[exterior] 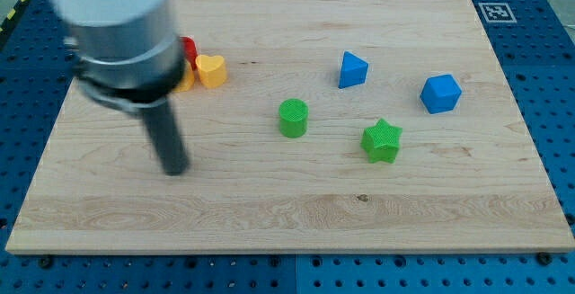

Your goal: Push the red star into the red circle

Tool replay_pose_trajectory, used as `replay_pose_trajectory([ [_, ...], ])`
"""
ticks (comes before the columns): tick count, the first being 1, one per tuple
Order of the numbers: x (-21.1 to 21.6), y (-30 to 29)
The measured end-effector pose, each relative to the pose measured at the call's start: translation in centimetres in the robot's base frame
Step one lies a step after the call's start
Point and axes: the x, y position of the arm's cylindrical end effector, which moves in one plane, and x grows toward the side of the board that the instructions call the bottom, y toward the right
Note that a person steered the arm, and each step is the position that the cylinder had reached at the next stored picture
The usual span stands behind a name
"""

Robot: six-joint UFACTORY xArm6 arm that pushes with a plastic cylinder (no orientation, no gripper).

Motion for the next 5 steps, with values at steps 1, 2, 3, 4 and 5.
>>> replay_pose_trajectory([
  [1,-4.3,-8.2],
  [2,-11.2,-9.4],
  [3,-14.8,-8.5],
  [4,-16.6,-4.9],
  [5,-16.7,-2.0],
])
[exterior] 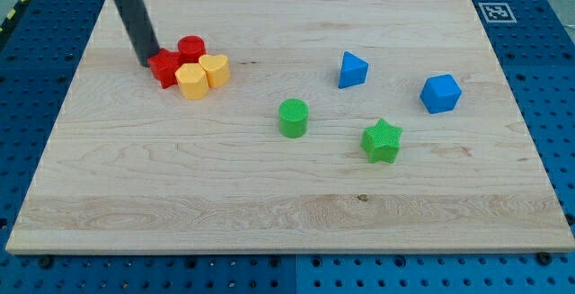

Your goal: Push the red star into the red circle

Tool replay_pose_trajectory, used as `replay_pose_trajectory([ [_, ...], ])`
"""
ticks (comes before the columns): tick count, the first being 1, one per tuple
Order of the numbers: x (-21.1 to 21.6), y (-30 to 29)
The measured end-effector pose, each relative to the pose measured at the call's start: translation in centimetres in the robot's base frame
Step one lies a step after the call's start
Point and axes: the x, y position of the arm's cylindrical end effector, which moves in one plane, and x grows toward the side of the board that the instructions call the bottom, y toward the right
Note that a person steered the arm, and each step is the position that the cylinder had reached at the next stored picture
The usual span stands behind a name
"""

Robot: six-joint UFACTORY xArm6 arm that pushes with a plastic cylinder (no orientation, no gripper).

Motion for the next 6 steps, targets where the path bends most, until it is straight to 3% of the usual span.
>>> replay_pose_trajectory([
  [4,4.9,-2.4],
  [6,2.8,-0.3],
])
